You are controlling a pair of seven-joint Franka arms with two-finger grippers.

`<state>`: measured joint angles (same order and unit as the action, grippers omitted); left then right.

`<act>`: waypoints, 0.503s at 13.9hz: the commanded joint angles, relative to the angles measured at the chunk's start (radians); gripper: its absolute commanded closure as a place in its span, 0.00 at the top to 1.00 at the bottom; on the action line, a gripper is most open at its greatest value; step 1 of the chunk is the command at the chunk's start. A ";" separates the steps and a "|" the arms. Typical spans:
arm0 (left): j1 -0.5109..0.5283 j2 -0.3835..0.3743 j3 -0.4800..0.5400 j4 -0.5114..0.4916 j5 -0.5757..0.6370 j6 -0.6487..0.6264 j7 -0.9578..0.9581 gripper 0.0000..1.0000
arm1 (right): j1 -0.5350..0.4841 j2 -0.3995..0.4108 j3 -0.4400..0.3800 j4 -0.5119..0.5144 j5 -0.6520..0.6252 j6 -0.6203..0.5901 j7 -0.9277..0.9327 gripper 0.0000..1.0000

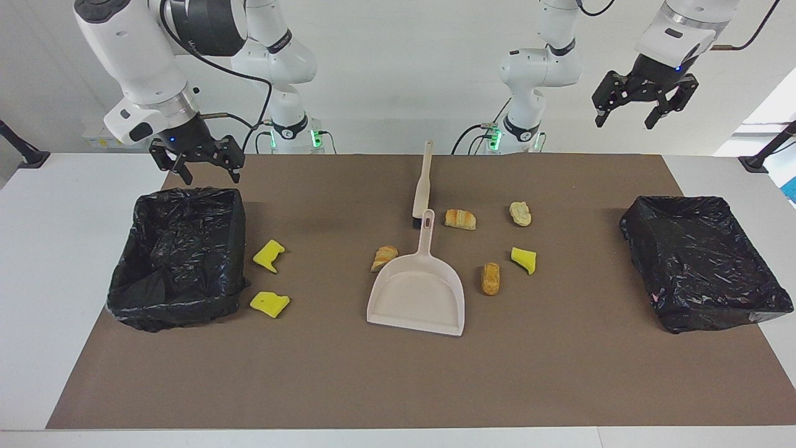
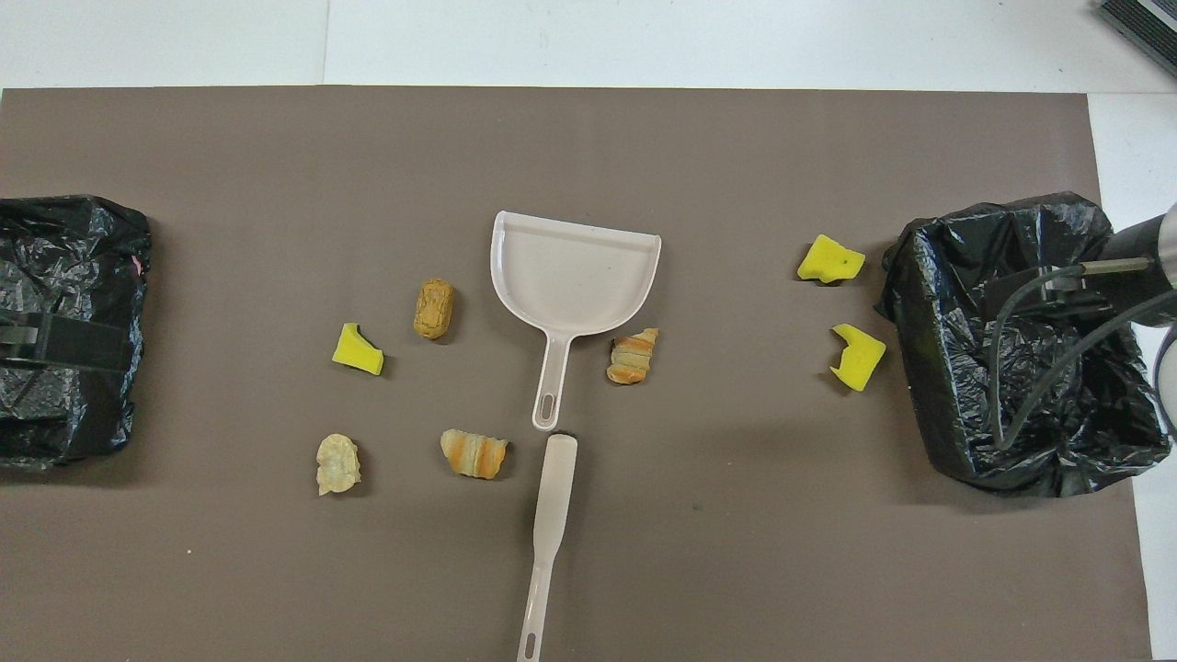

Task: Sweep and dump trash in bin

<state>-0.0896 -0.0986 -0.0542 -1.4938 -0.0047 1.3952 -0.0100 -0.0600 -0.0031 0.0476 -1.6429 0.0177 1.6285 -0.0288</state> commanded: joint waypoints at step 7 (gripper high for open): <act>-0.160 -0.079 0.011 -0.195 -0.018 0.041 0.025 1.00 | -0.011 -0.011 0.005 -0.009 0.022 -0.001 0.000 1.00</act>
<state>-0.2020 -0.1136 -0.0595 -1.5806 -0.0094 1.3974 0.0162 -0.0599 -0.0031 0.0476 -1.6430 0.0177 1.6285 -0.0288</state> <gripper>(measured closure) 0.000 0.000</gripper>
